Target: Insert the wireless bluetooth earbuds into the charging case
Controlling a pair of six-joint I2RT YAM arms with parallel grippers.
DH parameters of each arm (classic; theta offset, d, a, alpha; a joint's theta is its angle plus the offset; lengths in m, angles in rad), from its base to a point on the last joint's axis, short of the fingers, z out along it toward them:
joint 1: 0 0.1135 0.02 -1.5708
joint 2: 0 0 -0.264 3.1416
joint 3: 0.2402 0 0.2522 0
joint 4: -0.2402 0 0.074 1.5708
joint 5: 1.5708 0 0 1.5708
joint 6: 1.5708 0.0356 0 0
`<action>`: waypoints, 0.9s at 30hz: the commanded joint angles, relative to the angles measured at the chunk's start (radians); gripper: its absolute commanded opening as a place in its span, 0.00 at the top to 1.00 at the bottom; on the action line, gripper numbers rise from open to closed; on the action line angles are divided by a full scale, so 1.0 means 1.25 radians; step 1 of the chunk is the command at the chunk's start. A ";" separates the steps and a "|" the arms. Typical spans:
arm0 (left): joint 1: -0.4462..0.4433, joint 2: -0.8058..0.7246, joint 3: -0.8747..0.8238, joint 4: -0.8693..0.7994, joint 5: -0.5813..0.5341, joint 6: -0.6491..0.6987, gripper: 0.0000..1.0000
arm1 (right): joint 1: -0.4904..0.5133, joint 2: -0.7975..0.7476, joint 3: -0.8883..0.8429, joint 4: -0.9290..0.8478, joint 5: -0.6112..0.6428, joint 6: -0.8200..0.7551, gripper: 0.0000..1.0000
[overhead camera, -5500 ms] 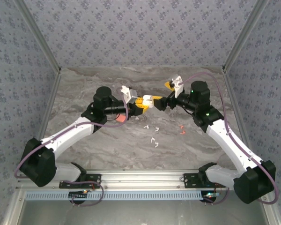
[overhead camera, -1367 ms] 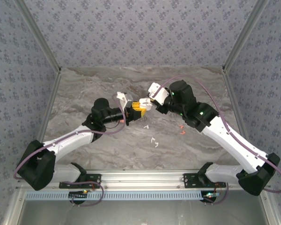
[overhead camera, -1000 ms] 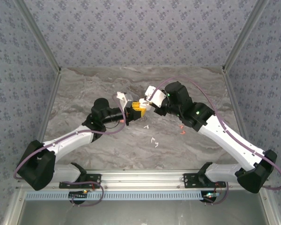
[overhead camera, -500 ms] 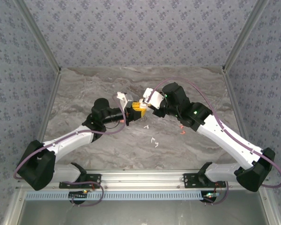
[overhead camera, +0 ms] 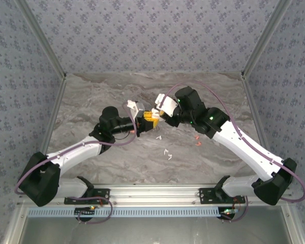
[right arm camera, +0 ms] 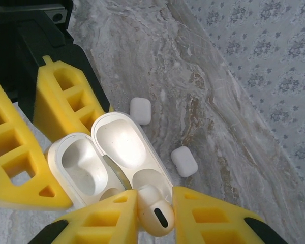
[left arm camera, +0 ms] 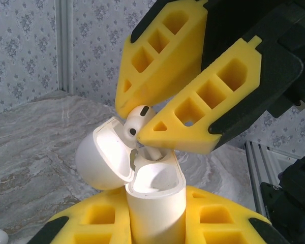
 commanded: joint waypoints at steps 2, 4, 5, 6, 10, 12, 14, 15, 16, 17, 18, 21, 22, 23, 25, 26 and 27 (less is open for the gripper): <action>-0.004 -0.004 0.012 0.041 -0.003 0.017 1.00 | 0.003 0.011 0.035 -0.050 -0.070 0.034 0.76; -0.004 -0.004 0.012 0.039 -0.008 0.018 1.00 | 0.002 0.015 0.040 -0.054 -0.067 0.034 0.76; -0.004 -0.003 0.012 0.037 -0.010 0.020 1.00 | 0.002 0.017 0.043 -0.058 -0.065 0.033 0.76; -0.004 -0.003 0.012 0.033 -0.014 0.023 1.00 | 0.002 0.020 0.048 -0.063 -0.062 0.031 0.76; -0.006 -0.002 0.012 0.021 -0.021 0.035 1.00 | 0.006 0.036 0.065 -0.084 -0.048 0.030 0.76; -0.007 -0.002 0.011 0.021 -0.022 0.036 1.00 | 0.006 0.043 0.073 -0.092 -0.052 0.035 0.75; -0.008 -0.002 0.011 0.020 -0.024 0.037 1.00 | 0.006 0.048 0.080 -0.093 -0.064 0.044 0.74; -0.008 -0.002 0.012 0.021 -0.025 0.038 1.00 | 0.006 0.050 0.082 -0.094 -0.066 0.046 0.73; -0.007 -0.002 0.011 0.020 -0.025 0.039 1.00 | 0.006 0.052 0.085 -0.096 -0.068 0.051 0.72; -0.009 -0.001 0.011 0.020 -0.026 0.039 1.00 | 0.005 0.054 0.089 -0.097 -0.066 0.053 0.72; -0.008 -0.002 0.010 0.021 -0.027 0.040 1.00 | 0.004 0.056 0.091 -0.098 -0.066 0.057 0.72; -0.007 -0.001 0.011 0.022 -0.028 0.043 1.00 | 0.001 0.058 0.100 -0.101 -0.067 0.071 0.66; -0.008 -0.001 0.010 0.021 -0.027 0.043 1.00 | -0.003 0.057 0.105 -0.101 -0.071 0.079 0.64; -0.008 -0.002 0.011 0.022 -0.028 0.044 1.00 | -0.008 0.055 0.111 -0.102 -0.076 0.089 0.60; -0.008 0.000 0.010 0.022 -0.029 0.045 1.00 | -0.024 0.052 0.125 -0.102 -0.107 0.114 0.56; -0.008 0.000 0.010 0.022 -0.031 0.045 1.00 | -0.037 0.049 0.132 -0.101 -0.126 0.132 0.53; -0.008 0.001 0.010 0.023 -0.033 0.046 1.00 | -0.049 0.046 0.138 -0.098 -0.142 0.147 0.50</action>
